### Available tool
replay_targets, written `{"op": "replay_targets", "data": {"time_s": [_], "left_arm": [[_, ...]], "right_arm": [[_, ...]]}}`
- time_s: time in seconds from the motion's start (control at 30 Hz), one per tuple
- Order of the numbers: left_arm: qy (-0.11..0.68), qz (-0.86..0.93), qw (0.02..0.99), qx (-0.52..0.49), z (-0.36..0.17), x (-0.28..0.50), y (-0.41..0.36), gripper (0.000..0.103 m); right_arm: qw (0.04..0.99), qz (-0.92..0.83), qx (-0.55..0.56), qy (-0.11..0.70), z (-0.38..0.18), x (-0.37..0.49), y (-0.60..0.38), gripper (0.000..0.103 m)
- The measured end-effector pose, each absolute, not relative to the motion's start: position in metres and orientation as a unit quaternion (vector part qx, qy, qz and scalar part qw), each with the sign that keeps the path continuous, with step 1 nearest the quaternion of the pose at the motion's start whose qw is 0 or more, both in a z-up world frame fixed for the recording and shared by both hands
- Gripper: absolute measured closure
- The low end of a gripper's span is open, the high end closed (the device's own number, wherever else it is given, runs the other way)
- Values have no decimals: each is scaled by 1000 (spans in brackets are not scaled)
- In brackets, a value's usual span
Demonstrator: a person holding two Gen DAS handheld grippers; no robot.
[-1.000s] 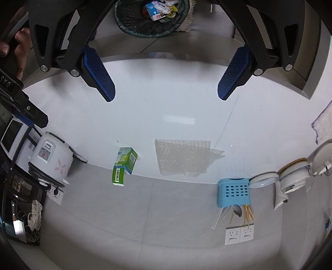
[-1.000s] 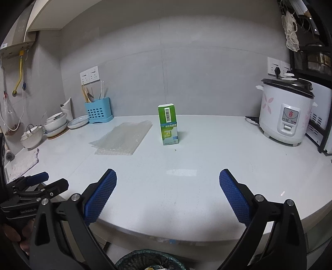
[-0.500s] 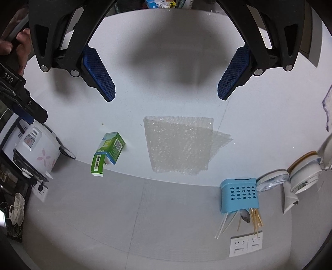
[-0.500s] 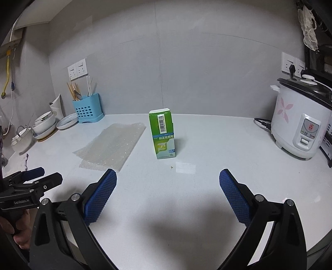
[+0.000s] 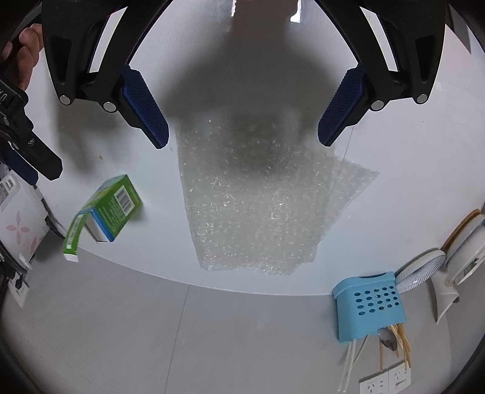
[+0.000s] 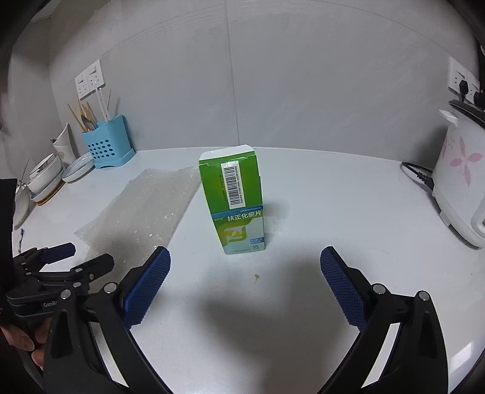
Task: Collect trash
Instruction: 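Grasp the bubble wrap with the left tool while the right tool grasps the green box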
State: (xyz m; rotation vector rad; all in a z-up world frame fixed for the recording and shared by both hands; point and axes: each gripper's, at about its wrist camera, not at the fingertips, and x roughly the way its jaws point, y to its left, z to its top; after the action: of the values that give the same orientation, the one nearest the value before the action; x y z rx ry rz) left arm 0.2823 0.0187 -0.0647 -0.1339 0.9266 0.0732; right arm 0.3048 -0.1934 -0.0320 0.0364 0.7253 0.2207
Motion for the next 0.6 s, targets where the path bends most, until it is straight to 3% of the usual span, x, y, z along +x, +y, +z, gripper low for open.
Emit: {"op": "replay_targets", "data": {"time_s": [0.5, 0.6], "left_arm": [[497, 43, 866, -33, -100, 361, 16, 7], [492, 61, 868, -20, -101, 360, 14, 12]], "right_arm": [[919, 100, 32, 380, -74, 363, -172, 8], [914, 112, 40, 389, -80, 366, -170, 11]]}}
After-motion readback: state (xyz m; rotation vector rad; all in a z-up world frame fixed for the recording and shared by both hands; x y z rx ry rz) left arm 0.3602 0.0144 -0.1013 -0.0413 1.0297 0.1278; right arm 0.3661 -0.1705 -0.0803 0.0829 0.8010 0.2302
